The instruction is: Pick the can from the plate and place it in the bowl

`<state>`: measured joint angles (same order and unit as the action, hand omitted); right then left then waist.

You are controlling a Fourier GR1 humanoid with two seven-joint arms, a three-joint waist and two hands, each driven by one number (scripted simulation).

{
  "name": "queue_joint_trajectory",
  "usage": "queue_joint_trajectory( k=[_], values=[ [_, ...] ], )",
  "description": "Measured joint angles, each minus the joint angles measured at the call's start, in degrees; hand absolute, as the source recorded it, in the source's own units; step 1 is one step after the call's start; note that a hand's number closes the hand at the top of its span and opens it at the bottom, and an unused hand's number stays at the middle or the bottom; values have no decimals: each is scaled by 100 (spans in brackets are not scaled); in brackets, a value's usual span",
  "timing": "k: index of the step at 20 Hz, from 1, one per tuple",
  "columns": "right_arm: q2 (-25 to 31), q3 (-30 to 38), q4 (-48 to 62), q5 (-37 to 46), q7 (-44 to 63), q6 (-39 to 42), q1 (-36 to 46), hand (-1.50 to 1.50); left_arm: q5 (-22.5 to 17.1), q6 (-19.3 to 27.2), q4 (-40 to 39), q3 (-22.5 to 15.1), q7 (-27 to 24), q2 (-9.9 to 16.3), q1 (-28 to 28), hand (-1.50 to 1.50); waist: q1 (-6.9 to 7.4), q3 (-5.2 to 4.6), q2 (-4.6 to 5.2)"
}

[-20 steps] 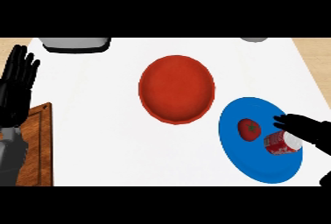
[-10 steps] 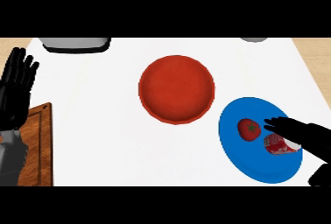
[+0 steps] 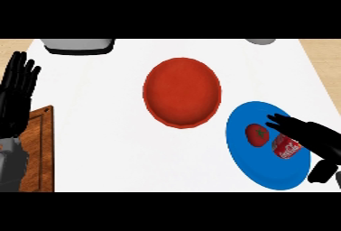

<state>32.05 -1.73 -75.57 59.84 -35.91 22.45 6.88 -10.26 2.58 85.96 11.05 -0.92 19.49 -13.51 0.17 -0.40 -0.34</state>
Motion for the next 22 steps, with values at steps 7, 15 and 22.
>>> queue_joint_trajectory(
  k=[7, 15, 22],
  values=[
    [-96, 152, 523, 95, -526, -546, 298, 150, 134, 59, -144, -1, 59, -87, -228, 0, -5, -13, -5],
    [-69, 285, 1426, 255, -889, -781, 1215, 150, 143, -50, -29, -37, 77, -163, -233, 0, 202, 28, 77],
    [492, 328, 2508, 565, -1080, -748, 2635, 150, 128, -243, 25, -365, 40, -308, -605, 0, 920, 83, 412]
  ],
)
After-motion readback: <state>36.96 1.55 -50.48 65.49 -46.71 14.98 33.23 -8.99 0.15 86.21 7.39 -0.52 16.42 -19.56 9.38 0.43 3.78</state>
